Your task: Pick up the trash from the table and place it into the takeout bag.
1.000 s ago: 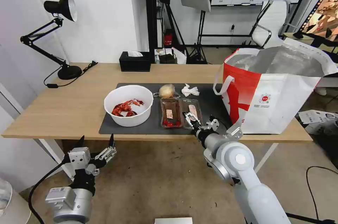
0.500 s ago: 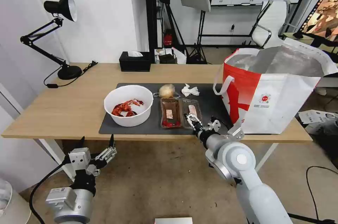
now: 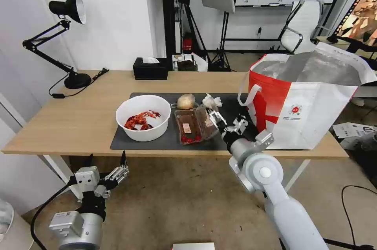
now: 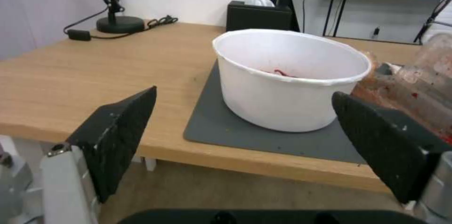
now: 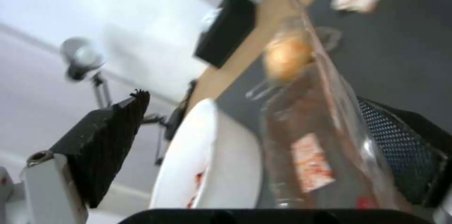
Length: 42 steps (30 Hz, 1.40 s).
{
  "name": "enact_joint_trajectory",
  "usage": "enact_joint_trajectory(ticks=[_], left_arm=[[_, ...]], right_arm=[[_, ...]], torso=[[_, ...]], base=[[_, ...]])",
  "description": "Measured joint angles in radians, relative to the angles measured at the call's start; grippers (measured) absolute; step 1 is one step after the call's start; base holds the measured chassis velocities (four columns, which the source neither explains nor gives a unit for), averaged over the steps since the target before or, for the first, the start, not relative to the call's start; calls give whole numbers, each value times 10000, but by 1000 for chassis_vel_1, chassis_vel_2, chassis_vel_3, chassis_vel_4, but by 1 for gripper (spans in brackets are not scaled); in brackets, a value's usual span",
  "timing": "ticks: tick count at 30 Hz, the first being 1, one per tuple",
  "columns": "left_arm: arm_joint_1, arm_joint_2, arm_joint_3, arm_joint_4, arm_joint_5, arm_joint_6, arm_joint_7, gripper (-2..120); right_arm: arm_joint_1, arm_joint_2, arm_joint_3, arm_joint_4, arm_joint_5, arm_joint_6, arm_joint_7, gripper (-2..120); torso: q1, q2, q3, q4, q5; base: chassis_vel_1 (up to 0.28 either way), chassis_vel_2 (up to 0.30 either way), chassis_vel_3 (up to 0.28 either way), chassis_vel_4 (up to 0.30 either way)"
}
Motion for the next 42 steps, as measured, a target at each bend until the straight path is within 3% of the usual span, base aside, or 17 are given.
enact_joint_trajectory(ticks=[6, 8, 15, 25, 28, 30, 32, 33, 36, 42], left_arm=[[5, -12, -29, -10, 3, -6, -5, 100], [-3, -19, -60, -11, 3, -9, -12, 100], [-10, -37, -80, -9, 3, -12, -16, 100], [-60, -39, -121, 1, -16, -14, -21, 100], [-74, 31, -139, 5, -105, -21, -21, 100], [-147, 239, -147, 4, -605, -96, 46, 100], [-263, 490, -106, 3, -1248, -42, 126, 100], [-263, 490, -106, 3, -1248, -42, 126, 100], [-470, 1160, 157, -62, -3187, 593, 402, 100], [-734, 2001, 326, -61, -4998, 1020, 843, 100]], right_arm=[[544, 37, -333, -391, 546, -909, 117, 100], [888, 202, -626, -926, 970, -1435, 633, 100], [1109, 402, -714, -1470, 1394, -1647, 933, 100], [1376, 176, -607, -1239, 1719, -1555, 758, 100], [1830, -145, -713, -1187, 849, -1559, 42, 96], [3110, -1008, -1816, -2245, -2832, -1263, -2359, 87], [4101, -1740, -2812, -3425, -5349, -824, -4786, 80], [4101, -1740, -2812, -3425, -5349, -824, -4786, 80], [5071, -2221, -3770, -4951, -7342, 263, -7534, 64], [5989, -1801, -4638, -6653, -8222, 1306, -9091, 44]], torso=[[0, 0, 0, 1, -1], [1, 0, 0, 2, -1], [0, 0, 0, 2, -1], [0, 0, 0, 0, 0], [-1, 1, 0, 0, 1], [0, 1, 0, 3, 0], [1, 0, 1, 1, 1], [1, 0, 1, 1, 1], [0, 1, 1, -1, 0], [0, 0, 1, 4, 1]], base=[[0, 0, 0, 0], [0, 0, 0, 0], [0, 0, 0, 0], [0, 0, 0, 0], [0, 0, 0, 0], [0, 0, 0, 0], [0, 0, 0, 0], [0, 0, 0, 0], [0, 0, 0, 0], [0, 0, 0, 0]])
